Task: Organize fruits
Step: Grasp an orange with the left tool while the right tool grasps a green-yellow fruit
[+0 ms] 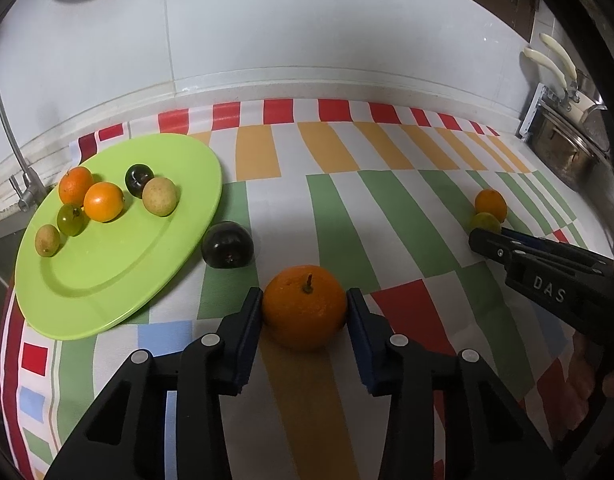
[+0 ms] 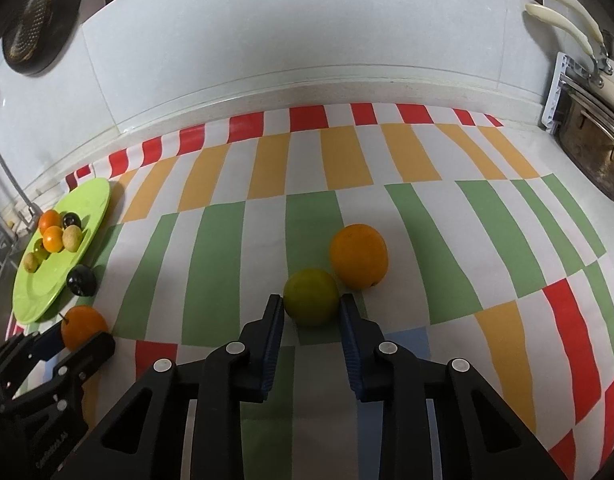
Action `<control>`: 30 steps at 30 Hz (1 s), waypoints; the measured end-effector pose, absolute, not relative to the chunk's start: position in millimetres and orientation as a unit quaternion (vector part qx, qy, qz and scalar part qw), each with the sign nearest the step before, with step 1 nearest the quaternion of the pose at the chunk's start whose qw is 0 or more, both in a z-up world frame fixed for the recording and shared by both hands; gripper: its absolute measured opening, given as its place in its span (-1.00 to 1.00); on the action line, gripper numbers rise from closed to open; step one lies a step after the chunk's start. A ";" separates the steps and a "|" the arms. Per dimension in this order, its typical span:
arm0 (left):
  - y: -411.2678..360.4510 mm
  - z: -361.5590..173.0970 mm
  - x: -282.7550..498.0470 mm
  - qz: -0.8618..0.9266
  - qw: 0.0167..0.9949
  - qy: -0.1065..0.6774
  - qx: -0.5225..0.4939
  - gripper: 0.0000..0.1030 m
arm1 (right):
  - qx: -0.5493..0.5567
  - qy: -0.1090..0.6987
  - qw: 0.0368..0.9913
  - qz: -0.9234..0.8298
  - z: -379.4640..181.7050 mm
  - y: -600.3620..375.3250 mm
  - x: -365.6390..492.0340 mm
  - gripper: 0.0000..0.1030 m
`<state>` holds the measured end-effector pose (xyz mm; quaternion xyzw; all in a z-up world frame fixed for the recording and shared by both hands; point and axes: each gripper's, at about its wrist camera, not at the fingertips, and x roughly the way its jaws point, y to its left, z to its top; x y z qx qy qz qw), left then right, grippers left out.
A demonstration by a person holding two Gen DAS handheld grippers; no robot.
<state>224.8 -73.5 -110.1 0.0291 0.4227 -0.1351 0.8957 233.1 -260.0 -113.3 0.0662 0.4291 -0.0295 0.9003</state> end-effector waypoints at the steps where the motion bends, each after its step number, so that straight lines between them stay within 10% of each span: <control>1: -73.1 -109.3 223.8 -0.135 0.896 0.422 0.028 -0.21 | 0.065 0.428 0.901 -0.027 -112.2 -258.8 231.7 -0.44; 30: -43.0 -49.1 171.9 -0.113 0.929 0.353 0.011 -0.21 | 0.031 0.358 0.931 0.055 -54.2 -215.7 179.3 -0.44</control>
